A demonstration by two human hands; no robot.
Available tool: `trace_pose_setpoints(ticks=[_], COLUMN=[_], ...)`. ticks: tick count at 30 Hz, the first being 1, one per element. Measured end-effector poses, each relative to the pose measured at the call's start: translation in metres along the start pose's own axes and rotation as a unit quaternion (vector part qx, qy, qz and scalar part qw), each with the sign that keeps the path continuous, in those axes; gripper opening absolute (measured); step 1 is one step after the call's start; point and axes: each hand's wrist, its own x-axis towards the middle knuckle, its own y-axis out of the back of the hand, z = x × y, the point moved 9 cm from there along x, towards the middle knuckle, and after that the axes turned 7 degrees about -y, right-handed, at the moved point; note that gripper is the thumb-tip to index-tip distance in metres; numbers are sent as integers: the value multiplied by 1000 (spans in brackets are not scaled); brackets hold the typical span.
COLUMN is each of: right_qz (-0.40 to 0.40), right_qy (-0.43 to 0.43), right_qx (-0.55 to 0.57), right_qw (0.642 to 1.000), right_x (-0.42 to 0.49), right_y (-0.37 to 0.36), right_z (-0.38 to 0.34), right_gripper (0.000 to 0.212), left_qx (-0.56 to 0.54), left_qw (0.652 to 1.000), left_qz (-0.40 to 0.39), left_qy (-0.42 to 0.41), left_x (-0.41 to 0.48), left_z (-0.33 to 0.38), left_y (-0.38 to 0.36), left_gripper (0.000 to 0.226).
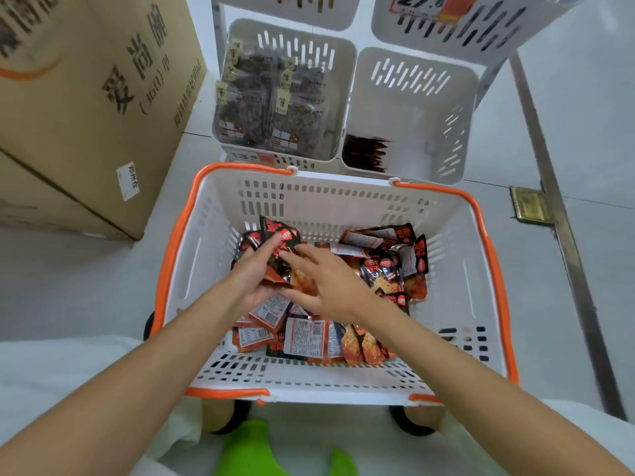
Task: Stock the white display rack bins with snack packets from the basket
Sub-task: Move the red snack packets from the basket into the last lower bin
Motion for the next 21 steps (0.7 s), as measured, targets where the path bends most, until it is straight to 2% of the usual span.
trace_pose_setpoints(ticks=[2, 4, 6, 7, 9, 11, 13, 15, 17, 19, 21], right_qz=[-20, 14, 27, 34, 60, 75, 82, 72, 60, 81, 122], right_qy=[-75, -136, -166, -183, -238, -284, -273, -228, -202, -203, -189], right_qx=[168, 238, 285, 322, 377, 417, 450, 509, 527, 528, 536], right_qw=[983, 962, 944, 928, 893, 860, 846, 827, 823, 821, 814], right_x=[-2, -1, 3, 4, 1, -2, 2, 13, 22, 23, 20], right_y=[9, 22, 24, 22, 21, 28, 41, 54, 63, 83, 117], right_z=[8, 24, 32, 32, 33, 40, 46, 43, 40, 45, 61], right_gripper=[60, 63, 63, 55, 36, 38, 39, 28, 29, 45, 73], left_qx=[3, 9, 24, 52, 127, 196, 242, 299, 327, 323, 322], left_qw=[1000, 1000, 997, 993, 980, 960, 943, 917, 893, 886, 881], left_qz=[20, -10, -51, -67, -75, -64, -77, -136, -194, -200, -193], left_qy=[-17, -29, -53, -76, -136, -191, -215, -224, -241, -266, -289], left_x=[1, -2, -7, -10, -13, -16, -14, -17, -20, -18, -10], left_z=[7, 12, 19, 24, 36, 50, 58, 60, 60, 73, 93], left_y=[1, -7, -23, -33, -45, -48, -51, -70, -96, -110, -115], left_gripper=[32, 28, 35, 41, 54, 54, 48, 50, 52, 50, 49])
